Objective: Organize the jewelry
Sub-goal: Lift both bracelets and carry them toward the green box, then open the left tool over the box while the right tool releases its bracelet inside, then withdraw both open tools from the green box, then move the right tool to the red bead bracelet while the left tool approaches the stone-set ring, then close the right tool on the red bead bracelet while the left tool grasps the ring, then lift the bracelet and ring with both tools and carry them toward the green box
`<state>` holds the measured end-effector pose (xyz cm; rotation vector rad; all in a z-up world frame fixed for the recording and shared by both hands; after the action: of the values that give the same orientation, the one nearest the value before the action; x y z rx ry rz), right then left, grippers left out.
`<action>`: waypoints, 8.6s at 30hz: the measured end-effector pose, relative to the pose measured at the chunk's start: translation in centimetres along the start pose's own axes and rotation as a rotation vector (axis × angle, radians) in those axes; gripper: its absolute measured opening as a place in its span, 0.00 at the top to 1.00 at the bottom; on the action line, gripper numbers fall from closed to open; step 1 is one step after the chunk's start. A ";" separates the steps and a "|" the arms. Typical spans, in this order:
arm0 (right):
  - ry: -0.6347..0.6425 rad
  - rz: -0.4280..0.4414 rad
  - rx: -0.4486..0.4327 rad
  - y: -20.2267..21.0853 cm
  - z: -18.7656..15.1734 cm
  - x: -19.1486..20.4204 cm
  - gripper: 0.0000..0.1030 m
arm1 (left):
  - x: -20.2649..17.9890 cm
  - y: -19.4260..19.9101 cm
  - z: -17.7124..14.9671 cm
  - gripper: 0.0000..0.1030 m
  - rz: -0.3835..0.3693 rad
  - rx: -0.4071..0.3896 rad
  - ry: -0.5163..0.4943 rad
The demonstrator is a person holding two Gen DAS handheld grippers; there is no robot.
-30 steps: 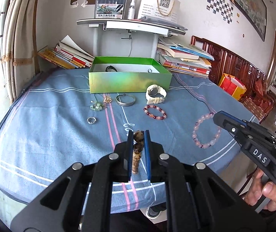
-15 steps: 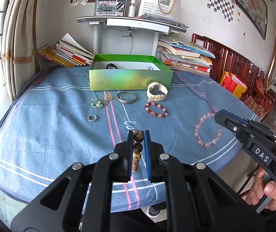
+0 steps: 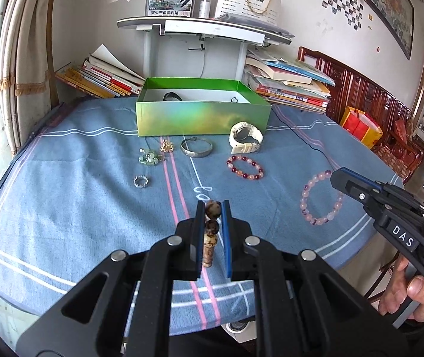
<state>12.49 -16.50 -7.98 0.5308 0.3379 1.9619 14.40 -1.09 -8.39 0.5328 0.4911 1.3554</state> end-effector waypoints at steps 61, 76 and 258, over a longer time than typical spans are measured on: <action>0.039 -0.152 -0.043 -2.9 4.1 -1.1 0.03 | 4.8 -0.9 4.3 0.04 0.318 -0.170 0.114; 0.022 -0.134 -0.010 1.0 -1.9 0.8 0.03 | 3.4 1.5 -2.2 0.04 0.329 -0.115 0.084; -0.020 -0.029 0.112 -4.2 1.9 -2.0 0.92 | 1.8 -4.9 0.9 0.80 0.174 0.083 0.044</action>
<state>17.44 -16.55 -8.69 0.6139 0.4425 1.9159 19.06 -0.02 -10.79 0.6264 0.5480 1.5204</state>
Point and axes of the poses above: each gripper's, at about its wrist camera, not at the fingertips, and y roughly against the way its jaws point, x to its left, z to its top, the point moved 7 cm from there along -y, roughly the way its jaws point, and after that the axes turned 8 degrees about z, right-handed, at the moved point
